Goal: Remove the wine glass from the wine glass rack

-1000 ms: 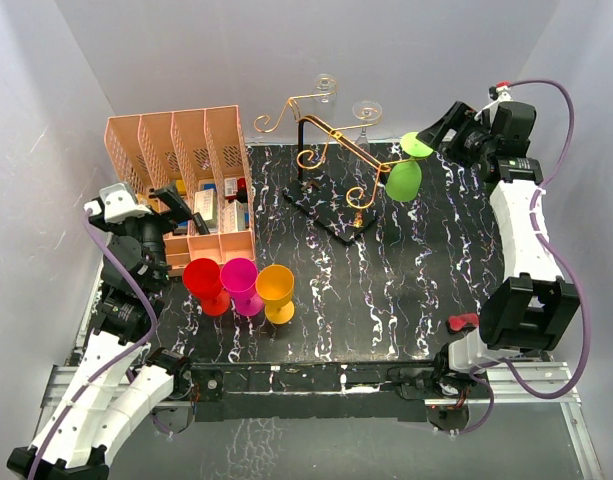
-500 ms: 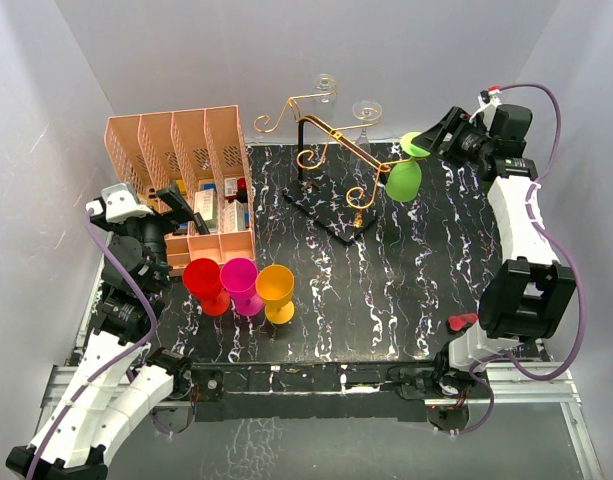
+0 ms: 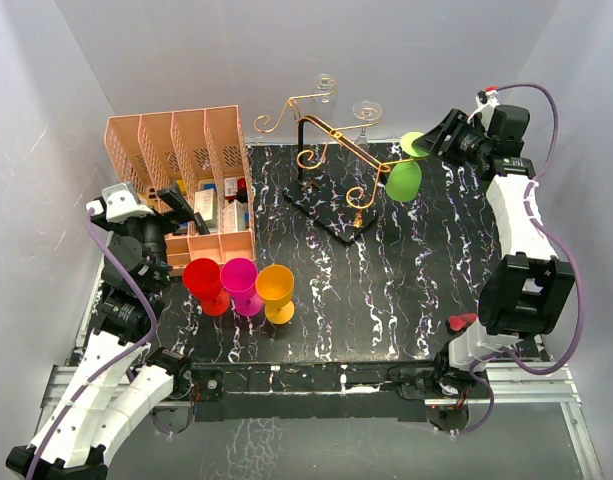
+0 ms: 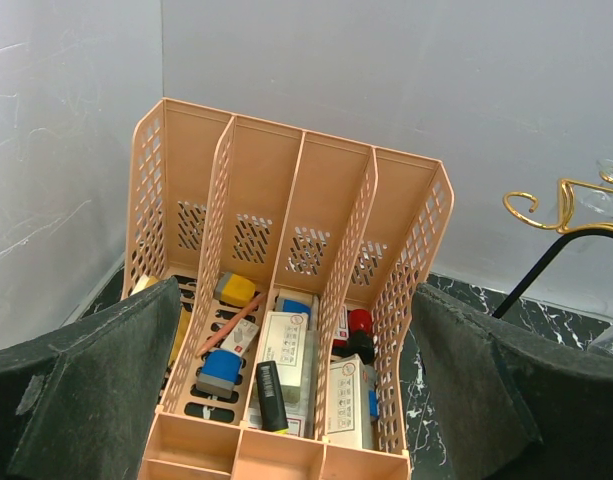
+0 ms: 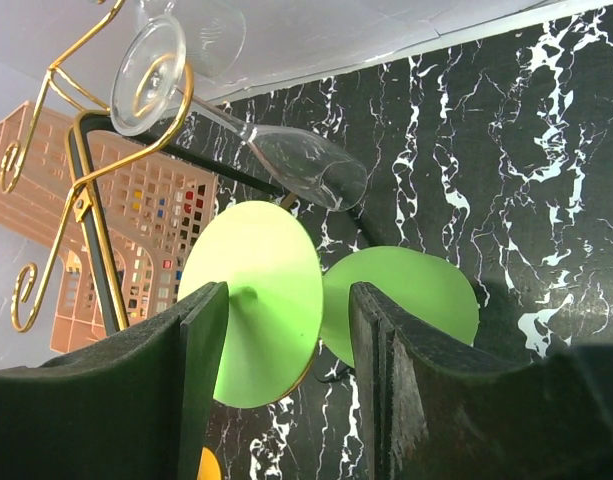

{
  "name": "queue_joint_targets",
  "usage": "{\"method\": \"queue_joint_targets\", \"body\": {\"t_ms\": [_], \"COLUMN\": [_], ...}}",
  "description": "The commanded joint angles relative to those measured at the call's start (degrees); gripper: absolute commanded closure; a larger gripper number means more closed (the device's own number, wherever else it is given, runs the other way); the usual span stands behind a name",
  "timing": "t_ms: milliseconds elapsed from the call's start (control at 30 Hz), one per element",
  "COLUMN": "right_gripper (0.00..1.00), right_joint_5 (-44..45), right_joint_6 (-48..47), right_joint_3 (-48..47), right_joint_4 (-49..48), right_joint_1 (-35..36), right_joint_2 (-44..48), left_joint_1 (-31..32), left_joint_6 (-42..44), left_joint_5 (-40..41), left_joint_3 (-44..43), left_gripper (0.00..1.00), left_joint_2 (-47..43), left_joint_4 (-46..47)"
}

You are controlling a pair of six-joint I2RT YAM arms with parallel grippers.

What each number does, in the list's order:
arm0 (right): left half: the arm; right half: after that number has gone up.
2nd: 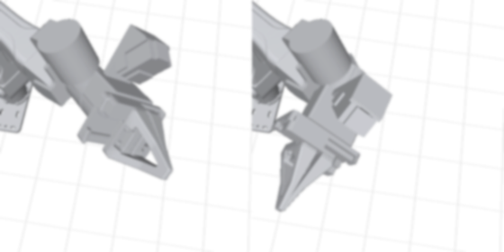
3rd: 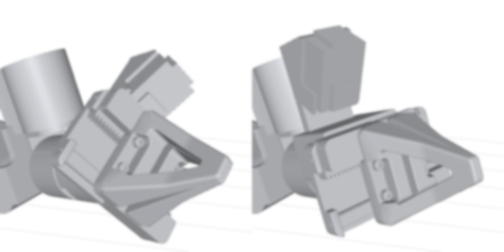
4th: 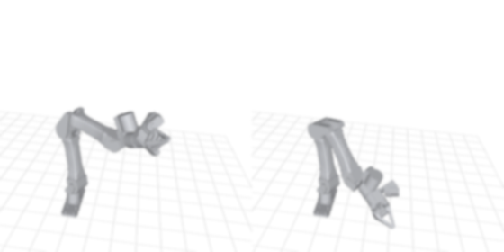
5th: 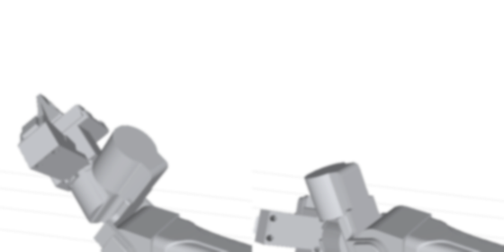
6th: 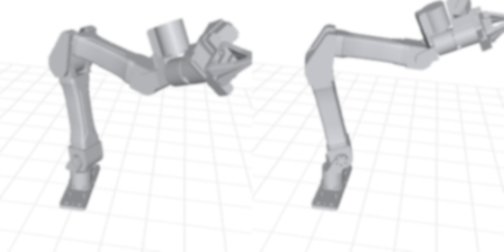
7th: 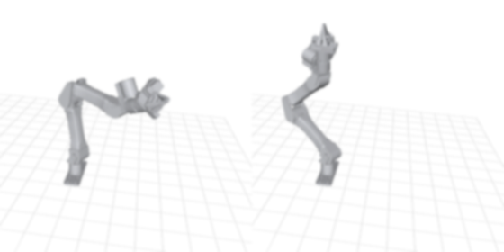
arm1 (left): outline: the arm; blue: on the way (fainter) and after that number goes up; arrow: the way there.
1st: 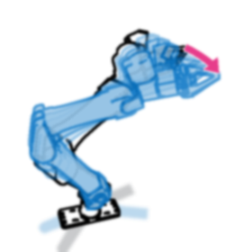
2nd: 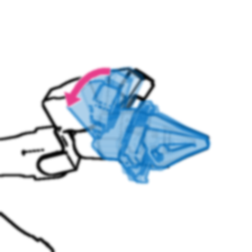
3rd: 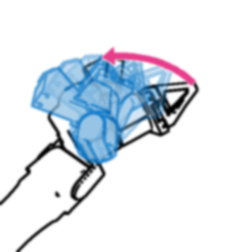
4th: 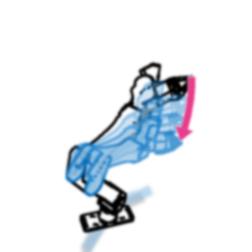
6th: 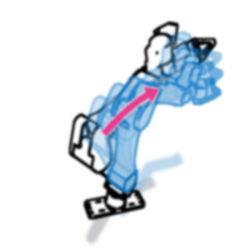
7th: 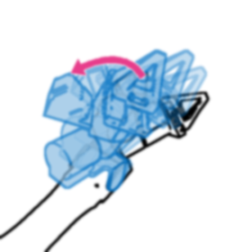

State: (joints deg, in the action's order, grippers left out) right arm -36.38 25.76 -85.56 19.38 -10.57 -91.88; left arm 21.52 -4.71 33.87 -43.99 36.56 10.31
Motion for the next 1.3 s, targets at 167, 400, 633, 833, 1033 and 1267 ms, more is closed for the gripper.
{"method": "queue_joint_targets", "body": {"t_ms": [167, 400, 633, 833, 1033, 1267], "right_gripper": [0.46, 0.54, 0.59, 0.64, 0.71, 0.77], "right_joint_5": [-0.38, 0.20, 2.14, 2.86, 4.14, 5.50], "right_joint_6": [-1.71, -2.43, -3.72, -4.11, -4.23, -3.73], "right_joint_3": [-3.02, -4.62, -5.32, -5.79, -6.62, -7.56], "right_joint_4": [-3.03, -2.11, -0.52, 0.12, 1.09, 2.36], "right_joint_1": [-0.18, -0.15, -0.15, -0.10, -0.07, -0.03], "right_joint_2": [-1.50, -2.15, -2.00, -1.90, -1.80, -1.87], "left_joint_1": [0.41, 0.37, 0.37, 0.37, 0.37, 0.38], "left_joint_6": [0.23, 0.18, 0.23, 0.23, 0.23, 0.23], "left_joint_5": [-0.39, -0.55, -0.97, -1.05, -1.17, -1.26], "left_joint_3": [0.25, 0.26, 0.28, 0.27, 0.26, 0.15], "left_gripper": [0.03, 0.03, 0.03, 0.03, 0.03, 0.03], "left_joint_2": [-0.53, -0.43, -0.49, -0.46, -0.35, -0.26], "left_joint_4": [1.65, 1.56, 1.55, 1.47, 1.47, 1.43]}}
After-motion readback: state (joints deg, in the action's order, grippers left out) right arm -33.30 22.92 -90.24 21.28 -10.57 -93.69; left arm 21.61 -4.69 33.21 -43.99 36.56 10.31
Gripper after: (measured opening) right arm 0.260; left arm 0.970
